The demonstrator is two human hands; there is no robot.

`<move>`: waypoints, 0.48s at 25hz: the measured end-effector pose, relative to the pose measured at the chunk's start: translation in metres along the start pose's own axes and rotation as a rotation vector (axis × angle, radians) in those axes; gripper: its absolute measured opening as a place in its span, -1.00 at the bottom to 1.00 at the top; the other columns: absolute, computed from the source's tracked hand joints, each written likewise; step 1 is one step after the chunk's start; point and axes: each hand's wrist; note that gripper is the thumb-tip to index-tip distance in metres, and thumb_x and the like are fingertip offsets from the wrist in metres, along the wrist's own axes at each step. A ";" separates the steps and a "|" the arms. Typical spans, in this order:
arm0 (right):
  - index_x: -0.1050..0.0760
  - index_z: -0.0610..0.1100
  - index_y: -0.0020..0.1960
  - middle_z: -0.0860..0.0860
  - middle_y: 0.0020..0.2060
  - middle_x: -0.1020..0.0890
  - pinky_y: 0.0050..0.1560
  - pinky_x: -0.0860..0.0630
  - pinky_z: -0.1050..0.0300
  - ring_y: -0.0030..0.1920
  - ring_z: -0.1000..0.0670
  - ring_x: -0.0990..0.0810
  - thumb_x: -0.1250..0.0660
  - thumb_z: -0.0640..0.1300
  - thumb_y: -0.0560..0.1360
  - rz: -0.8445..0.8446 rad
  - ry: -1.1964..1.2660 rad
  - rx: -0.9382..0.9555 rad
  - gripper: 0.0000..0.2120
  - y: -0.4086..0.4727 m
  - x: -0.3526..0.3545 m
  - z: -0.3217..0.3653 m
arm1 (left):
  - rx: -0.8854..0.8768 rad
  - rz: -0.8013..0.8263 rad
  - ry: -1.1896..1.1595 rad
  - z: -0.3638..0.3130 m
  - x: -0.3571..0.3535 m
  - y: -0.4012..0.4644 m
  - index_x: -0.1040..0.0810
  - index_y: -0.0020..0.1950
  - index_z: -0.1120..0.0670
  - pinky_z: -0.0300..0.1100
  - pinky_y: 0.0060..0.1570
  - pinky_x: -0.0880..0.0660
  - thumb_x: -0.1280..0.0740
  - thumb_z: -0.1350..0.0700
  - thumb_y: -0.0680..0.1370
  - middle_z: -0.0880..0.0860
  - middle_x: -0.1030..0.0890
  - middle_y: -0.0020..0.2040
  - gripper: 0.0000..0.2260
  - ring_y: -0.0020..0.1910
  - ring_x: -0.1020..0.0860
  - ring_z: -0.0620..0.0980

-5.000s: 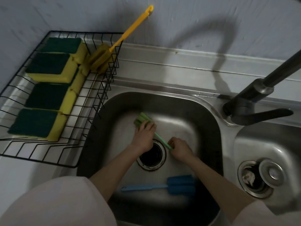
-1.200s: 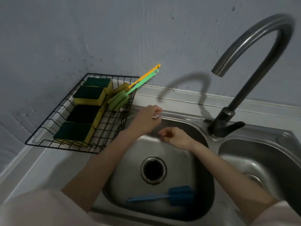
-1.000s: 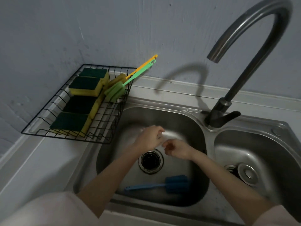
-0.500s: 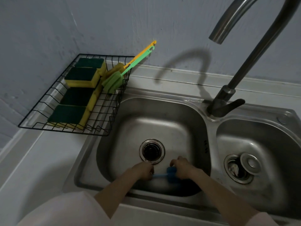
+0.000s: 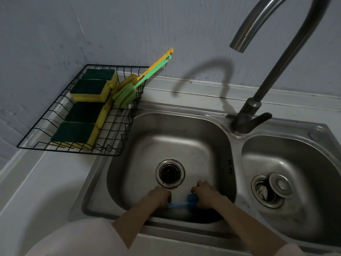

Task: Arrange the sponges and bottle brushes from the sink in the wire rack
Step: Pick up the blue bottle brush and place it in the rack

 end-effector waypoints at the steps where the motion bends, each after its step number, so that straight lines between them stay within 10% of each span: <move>1: -0.24 -0.13 0.42 -0.19 0.34 -0.30 0.34 -0.29 -0.12 0.34 -0.20 -0.27 -0.25 -0.09 0.50 -0.013 0.003 0.009 -0.49 -0.002 0.002 0.001 | 0.001 0.000 0.006 -0.001 0.001 -0.001 -0.43 0.29 0.12 -0.03 0.28 -0.36 -0.27 0.14 0.52 0.19 -0.39 0.35 -0.67 0.32 -0.38 0.15; 12: -0.29 -0.09 0.32 -0.11 0.28 -0.32 0.28 -0.32 0.00 0.29 -0.11 -0.31 -0.29 -0.13 0.46 -0.470 0.230 -0.060 -0.55 -0.025 0.047 -0.012 | -0.161 -0.379 -0.217 -0.002 0.084 -0.037 -0.54 0.15 0.18 -0.13 0.07 -0.46 -0.28 0.20 0.50 0.16 -0.61 0.15 -0.76 0.14 -0.55 0.10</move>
Point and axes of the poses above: each hand's wrist, its own y-axis towards the middle knuckle, its own x-axis out of the back of the hand, z = x × y
